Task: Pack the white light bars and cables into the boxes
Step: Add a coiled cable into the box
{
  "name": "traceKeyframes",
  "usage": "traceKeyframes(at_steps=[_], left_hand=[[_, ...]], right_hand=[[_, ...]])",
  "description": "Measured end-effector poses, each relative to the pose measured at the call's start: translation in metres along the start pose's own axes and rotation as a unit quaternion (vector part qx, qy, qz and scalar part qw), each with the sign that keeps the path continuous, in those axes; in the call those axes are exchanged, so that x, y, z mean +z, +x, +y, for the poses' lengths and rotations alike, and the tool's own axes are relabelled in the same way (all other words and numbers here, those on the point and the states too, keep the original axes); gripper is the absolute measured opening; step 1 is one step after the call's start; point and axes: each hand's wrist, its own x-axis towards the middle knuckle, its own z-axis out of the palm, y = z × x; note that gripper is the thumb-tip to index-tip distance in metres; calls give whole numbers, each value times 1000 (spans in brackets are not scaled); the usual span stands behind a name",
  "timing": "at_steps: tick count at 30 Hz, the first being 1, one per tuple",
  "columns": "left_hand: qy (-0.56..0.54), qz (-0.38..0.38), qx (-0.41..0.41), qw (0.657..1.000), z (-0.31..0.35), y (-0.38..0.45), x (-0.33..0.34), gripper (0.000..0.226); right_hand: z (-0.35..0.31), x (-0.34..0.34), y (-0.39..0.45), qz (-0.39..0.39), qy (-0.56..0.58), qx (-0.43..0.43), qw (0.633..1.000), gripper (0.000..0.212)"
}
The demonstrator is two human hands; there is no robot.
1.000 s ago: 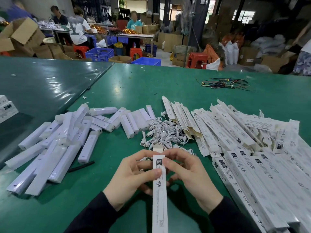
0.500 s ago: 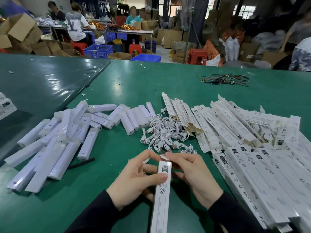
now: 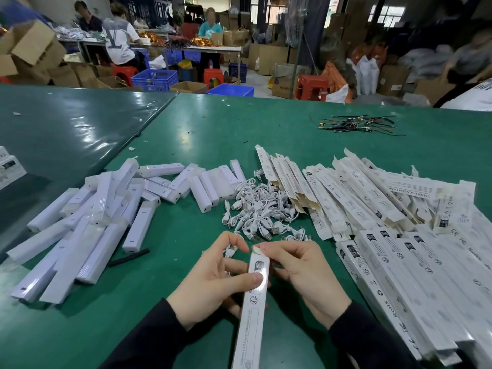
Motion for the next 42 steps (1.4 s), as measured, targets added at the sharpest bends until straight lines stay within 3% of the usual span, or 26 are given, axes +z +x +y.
traceKeyframes(at_steps=[7,10,13,15,17,19,20,23,26,29,30,32,33,39,40,42], left_hand=[[-37,29,-11,999,4,0,-3,52],[-63,55,-12,996,6,-1,-3,52],[-73,96,-12,993,8,0,1,52],[-6,137,40,990,7,1,5,35],[185,191,145,953,0,1,7,11],[416,243,243,842,0,-1,4,29],[462,247,275,806,2,-1,0,44],[480,146,353,790,4,-6,4,67],[487,130,414,758,5,1,10,45],[445,175,283,831,15,12,3,18],[383,240,295,842,15,10,-2,13],[219,425,363,799,14,-1,-9,18],[174,475,362,783,15,-4,-13,23],[81,531,285,794,19,1,-48,26],[77,540,264,795,17,1,-51,30],[71,546,238,800,15,2,-55,37]], right_hand=[[2,2,-2,-21,-52,-69,996,22],[7,3,-2,-26,-95,-115,988,17],[7,2,0,-59,-60,-68,994,18],[8,4,2,-67,25,1,997,24],[8,8,3,-52,107,57,991,21],[4,11,3,-23,146,89,985,17],[1,10,3,-11,150,97,984,20],[-7,10,-1,-34,122,115,985,33],[-4,21,0,-39,84,94,991,32],[-1,39,11,42,-41,-50,997,24],[0,45,17,54,-123,-116,984,22],[4,60,35,21,-301,-225,926,20],[7,68,47,-13,-386,-267,883,24],[27,131,108,-205,-664,-327,640,66],[30,139,113,-216,-688,-326,611,70],[32,146,119,-212,-706,-323,593,71]])
